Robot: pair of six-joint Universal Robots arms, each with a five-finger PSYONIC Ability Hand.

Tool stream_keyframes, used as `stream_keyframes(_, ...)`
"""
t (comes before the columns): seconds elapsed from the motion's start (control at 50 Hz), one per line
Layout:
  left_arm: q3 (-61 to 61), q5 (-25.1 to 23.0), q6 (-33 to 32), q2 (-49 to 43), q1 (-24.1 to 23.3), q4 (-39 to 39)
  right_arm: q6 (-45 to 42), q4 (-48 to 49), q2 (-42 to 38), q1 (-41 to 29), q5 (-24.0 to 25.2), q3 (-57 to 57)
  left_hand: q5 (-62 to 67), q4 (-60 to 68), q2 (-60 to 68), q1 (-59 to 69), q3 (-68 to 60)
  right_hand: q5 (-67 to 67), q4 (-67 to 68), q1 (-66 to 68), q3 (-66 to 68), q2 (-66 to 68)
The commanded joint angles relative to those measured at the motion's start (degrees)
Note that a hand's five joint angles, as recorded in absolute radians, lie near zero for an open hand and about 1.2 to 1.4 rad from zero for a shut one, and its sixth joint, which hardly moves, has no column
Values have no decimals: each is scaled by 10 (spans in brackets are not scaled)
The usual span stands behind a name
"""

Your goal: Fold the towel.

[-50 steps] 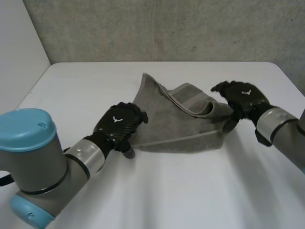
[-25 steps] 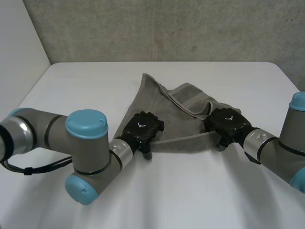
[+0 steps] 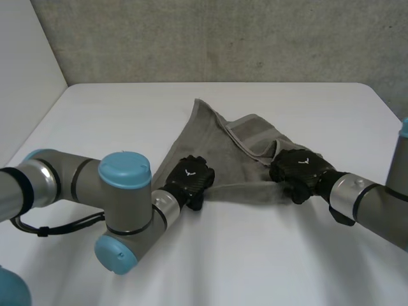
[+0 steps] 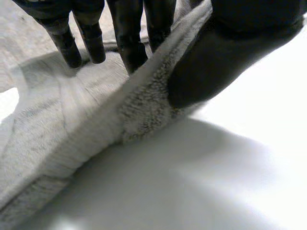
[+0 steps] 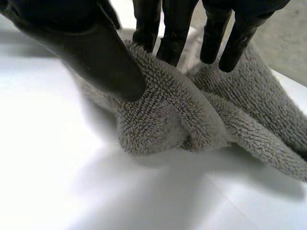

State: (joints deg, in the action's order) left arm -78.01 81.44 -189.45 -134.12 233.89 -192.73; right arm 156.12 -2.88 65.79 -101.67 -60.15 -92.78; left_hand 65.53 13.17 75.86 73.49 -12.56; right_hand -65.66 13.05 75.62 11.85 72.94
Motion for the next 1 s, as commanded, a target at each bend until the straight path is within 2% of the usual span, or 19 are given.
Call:
stream_keyframes(0.02,-28,23,1,46,20,2,1,-40,60,5,57,-30,45,-32,41,65,26,-43,-31,44,-19,71)
stream_keyframes(0.12,-49,23,-1,62,29,3,-5,-73,68,16,64,-26,45,-32,41,65,26,-43,-31,44,-19,71)
stream_keyframes(0.24,-50,21,-5,78,42,18,-63,-134,58,13,65,14,45,-32,41,65,26,-43,-31,44,-19,71)
stream_keyframes(0.36,1,17,-9,75,59,14,-120,-154,-4,9,52,113,45,-32,41,65,26,-43,-31,44,-19,71)
stream_keyframes(0.4,28,17,-16,69,60,12,-115,-151,-50,-2,35,205,45,-32,41,65,26,-43,-31,44,-19,71)
stream_keyframes(0.46,88,20,-42,53,67,4,-109,-146,-72,-19,16,267,45,-32,41,65,26,-43,-31,44,-19,71)
stream_keyframes(0.5,113,21,-51,55,73,-3,-98,-128,-99,-66,-39,415,45,-32,41,65,26,-43,-31,44,-19,71)
stream_keyframes(0.52,136,22,-55,65,76,-13,-98,-128,-99,-66,-39,416,45,-32,41,65,26,-43,-31,44,-19,71)
stream_keyframes(0.54,136,22,-55,65,76,-13,-87,-106,-102,-85,-70,479,45,-32,41,65,26,-43,-31,44,-19,71)
stream_keyframes(0.56,150,23,-52,86,77,-30,-68,-76,-100,-99,-93,532,45,-32,41,65,26,-43,-31,44,-19,71)
stream_keyframes(0.58,155,23,-43,120,77,-55,-68,-76,-100,-99,-94,532,45,-32,41,65,26,-43,-31,44,-19,71)
stream_keyframes(0.62,154,23,-30,159,79,-82,3,-4,-72,-107,-116,574,45,-32,41,65,26,-43,-31,44,-19,71)
stream_keyframes(0.68,142,19,0,223,82,-128,48,31,-42,-106,-112,568,45,-32,41,65,26,-43,-31,44,-19,71)
stream_keyframes(0.72,132,17,10,247,86,-142,119,74,10,-105,-99,522,45,-32,41,65,26,-43,-31,44,-19,71)
stream_keyframes(0.76,123,16,13,265,92,-151,139,79,28,-104,-88,487,45,-32,41,65,26,-43,-31,44,-19,71)
stream_keyframes(0.84,74,14,12,280,105,-152,132,82,44,-104,-71,407,45,-32,41,65,26,-43,-31,44,-19,71)
stream_keyframes(0.9,22,6,10,279,119,-150,99,80,51,-111,-69,329,45,-32,41,65,26,-43,-31,44,-19,71)
stream_keyframes(0.94,-11,2,8,276,132,-149,49,78,56,-108,-67,237,45,-32,41,65,26,-43,-31,44,-19,71)
stream_keyframes(1.0,-81,-9,0,269,147,-145,23,83,56,-104,-66,186,45,-32,41,65,26,-43,-31,44,-19,71)
